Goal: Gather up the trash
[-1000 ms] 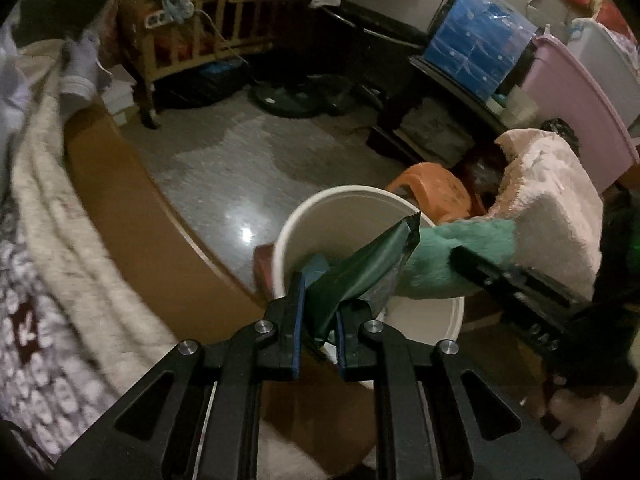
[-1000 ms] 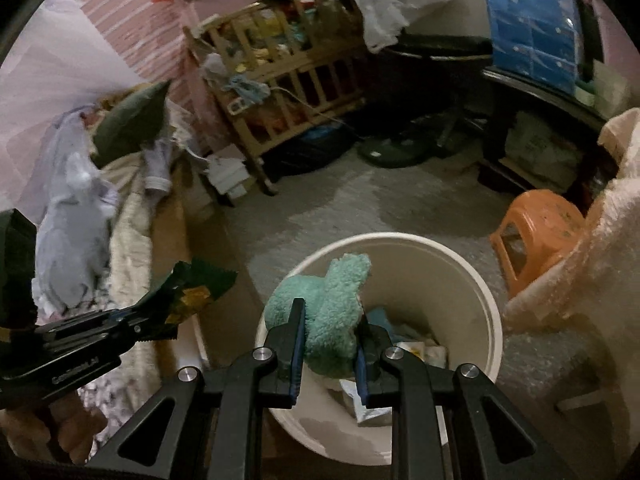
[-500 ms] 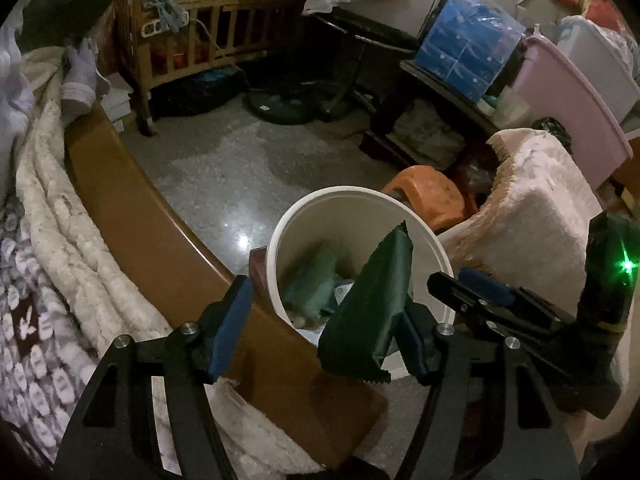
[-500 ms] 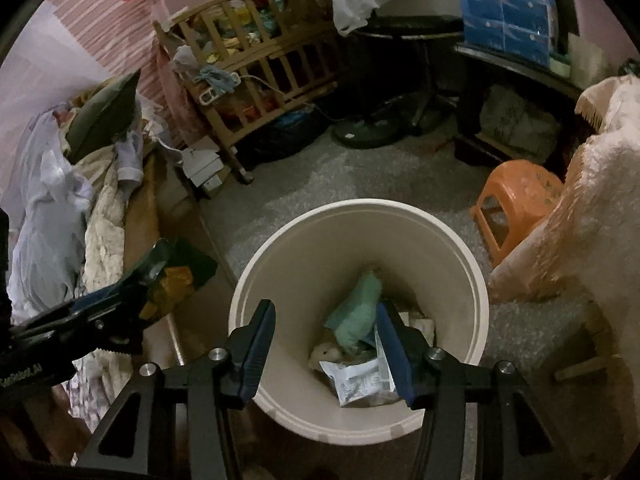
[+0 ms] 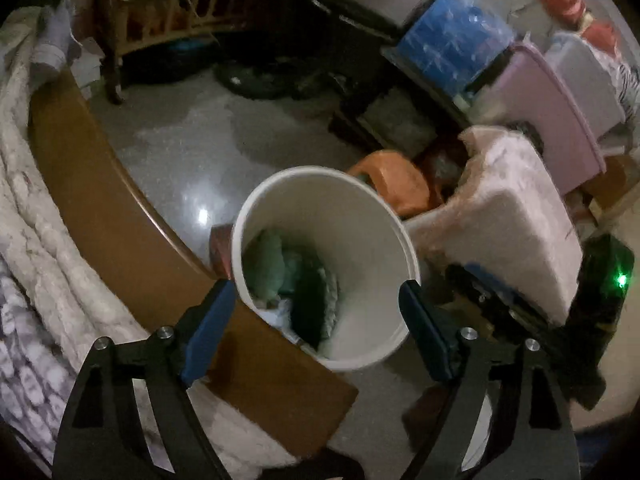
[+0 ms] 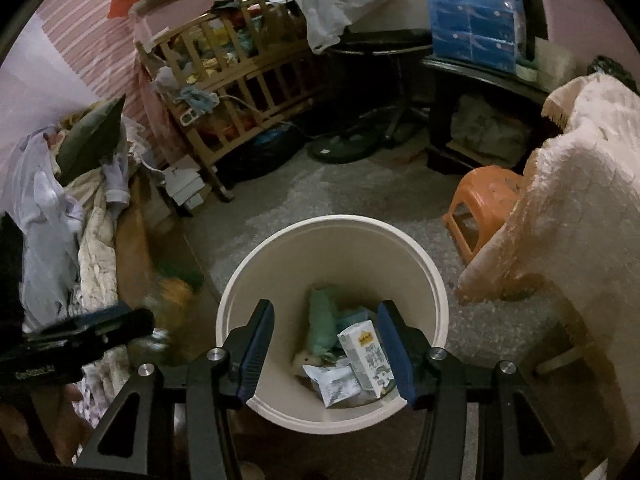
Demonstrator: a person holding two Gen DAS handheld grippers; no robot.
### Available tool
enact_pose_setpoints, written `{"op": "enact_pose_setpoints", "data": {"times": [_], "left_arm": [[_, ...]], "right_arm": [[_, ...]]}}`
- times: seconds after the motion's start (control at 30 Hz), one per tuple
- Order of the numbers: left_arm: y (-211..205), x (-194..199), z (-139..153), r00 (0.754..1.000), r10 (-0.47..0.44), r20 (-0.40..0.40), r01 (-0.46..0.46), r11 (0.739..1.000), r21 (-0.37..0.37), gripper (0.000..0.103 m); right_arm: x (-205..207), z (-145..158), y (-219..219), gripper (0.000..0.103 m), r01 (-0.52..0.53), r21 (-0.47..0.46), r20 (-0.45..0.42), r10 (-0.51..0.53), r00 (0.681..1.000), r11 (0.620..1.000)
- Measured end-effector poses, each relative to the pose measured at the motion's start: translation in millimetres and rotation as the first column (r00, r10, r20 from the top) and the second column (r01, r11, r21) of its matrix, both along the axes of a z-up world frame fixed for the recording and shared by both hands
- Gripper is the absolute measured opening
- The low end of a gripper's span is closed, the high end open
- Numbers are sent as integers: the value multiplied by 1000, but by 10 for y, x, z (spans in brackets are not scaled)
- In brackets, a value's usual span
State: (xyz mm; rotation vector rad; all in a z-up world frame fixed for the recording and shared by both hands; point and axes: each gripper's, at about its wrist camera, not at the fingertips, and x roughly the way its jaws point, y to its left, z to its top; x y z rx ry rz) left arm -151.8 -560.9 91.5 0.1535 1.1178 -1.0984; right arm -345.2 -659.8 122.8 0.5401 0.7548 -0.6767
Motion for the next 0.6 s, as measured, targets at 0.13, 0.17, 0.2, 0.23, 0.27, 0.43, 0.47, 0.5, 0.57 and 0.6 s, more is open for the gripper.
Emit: {"op": "enact_pose_setpoints", "data": {"times": [0.13,0.17,0.2,0.23,0.27,0.43,0.47,0.5,0.57,0.6], "left_arm": [[29,64,-42,999,37,-38,-36,999,11,84],[49,55,-22,999,48,-22,-47,999,8,84],[69,40,0,998,61,4,-61,998,14,84],[106,4,37,995,82,52,-83,996,17,84],[114,-20,59,992,91,84,-92,996,15,84],[222,-132,140,966,106,236,-115,993,26,84],[269,-169,184,957,118,264,-126,992,15,84],[302,-183,200,953,124,278,-131,991,8,84],[403,-214,279,939,147,312,-150,989,-15,84],[443,-221,313,933,160,323,-161,987,-26,84]], "right_arm": [[10,-42,-13,52,-2,15,-4,2,1000,1000],[11,-45,-2,52,-8,17,-2,8,1000,1000],[18,-52,12,52,-13,12,-4,13,1000,1000],[27,-56,17,52,-13,8,-7,13,1000,1000],[27,-60,20,52,-13,5,-6,13,1000,1000],[61,-28,90,52,-16,-36,-6,16,1000,999],[62,-2,110,52,-16,-47,-3,16,1000,999],[63,32,135,52,-14,-61,2,14,1000,998],[64,122,195,52,-9,-96,15,11,1000,995],[69,163,224,52,-6,-112,21,8,1000,994]]}}
